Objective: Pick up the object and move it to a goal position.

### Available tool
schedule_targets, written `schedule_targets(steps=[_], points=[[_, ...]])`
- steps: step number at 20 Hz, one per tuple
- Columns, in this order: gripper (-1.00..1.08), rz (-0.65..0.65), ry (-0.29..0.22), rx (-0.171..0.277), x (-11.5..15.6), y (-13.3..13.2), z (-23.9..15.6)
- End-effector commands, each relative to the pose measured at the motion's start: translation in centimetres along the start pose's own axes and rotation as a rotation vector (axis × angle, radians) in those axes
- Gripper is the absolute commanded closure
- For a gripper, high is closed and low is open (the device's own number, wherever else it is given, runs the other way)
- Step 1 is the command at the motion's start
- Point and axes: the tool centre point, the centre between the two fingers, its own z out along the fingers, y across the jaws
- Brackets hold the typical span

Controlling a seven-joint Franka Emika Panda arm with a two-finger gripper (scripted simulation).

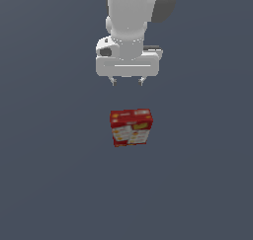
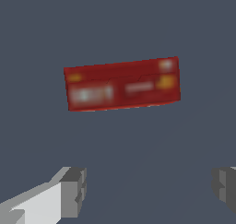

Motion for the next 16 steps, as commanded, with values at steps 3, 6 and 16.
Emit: schedule_targets(steps=[3,6,16], points=[[-0.92,-0.004,-0.001,-0.002,-0.02,0.03,0.0],[-0.92,-0.021,-0.008,-0.011,-0.09,0.18,-0.02],[-0.92,-0.044,-0.019,-0.025,-0.19,0.4,-0.04]])
